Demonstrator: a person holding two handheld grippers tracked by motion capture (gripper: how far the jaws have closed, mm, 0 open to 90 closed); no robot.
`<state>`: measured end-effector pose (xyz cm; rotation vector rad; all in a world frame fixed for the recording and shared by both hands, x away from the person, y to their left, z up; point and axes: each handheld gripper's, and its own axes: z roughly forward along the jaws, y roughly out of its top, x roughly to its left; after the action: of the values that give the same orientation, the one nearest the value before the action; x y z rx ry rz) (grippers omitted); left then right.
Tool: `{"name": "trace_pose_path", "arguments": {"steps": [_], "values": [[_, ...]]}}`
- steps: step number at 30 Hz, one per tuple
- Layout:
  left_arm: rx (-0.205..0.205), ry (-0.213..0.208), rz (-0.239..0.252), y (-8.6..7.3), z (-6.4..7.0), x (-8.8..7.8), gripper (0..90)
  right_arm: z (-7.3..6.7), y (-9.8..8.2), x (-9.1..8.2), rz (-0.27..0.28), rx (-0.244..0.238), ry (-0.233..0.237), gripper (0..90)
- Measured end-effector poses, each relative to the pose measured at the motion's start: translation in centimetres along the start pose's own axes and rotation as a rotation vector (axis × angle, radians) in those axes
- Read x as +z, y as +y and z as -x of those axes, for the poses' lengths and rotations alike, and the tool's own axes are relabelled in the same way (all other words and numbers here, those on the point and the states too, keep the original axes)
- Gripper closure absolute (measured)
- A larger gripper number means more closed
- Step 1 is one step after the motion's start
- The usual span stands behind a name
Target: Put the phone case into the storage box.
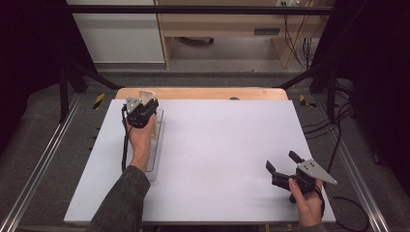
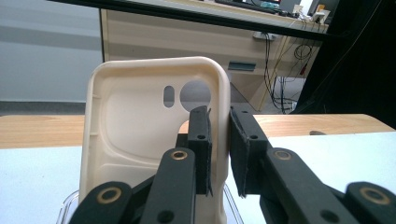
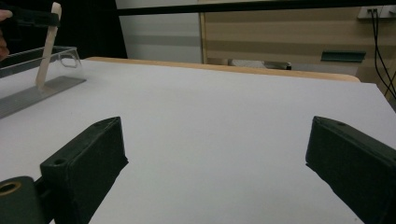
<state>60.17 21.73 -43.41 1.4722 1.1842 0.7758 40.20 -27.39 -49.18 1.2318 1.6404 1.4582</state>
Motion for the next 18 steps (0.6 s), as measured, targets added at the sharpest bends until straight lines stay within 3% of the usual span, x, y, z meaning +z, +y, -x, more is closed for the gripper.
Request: {"name": "trace_pose_path", "arguments": {"steps": [18], "values": [[-0.003,0.002,-0.002,-0.10,0.20,0.18,77.8,-0.01,0.03,-0.02,0.001,0.000,0.001,4.9]]}}
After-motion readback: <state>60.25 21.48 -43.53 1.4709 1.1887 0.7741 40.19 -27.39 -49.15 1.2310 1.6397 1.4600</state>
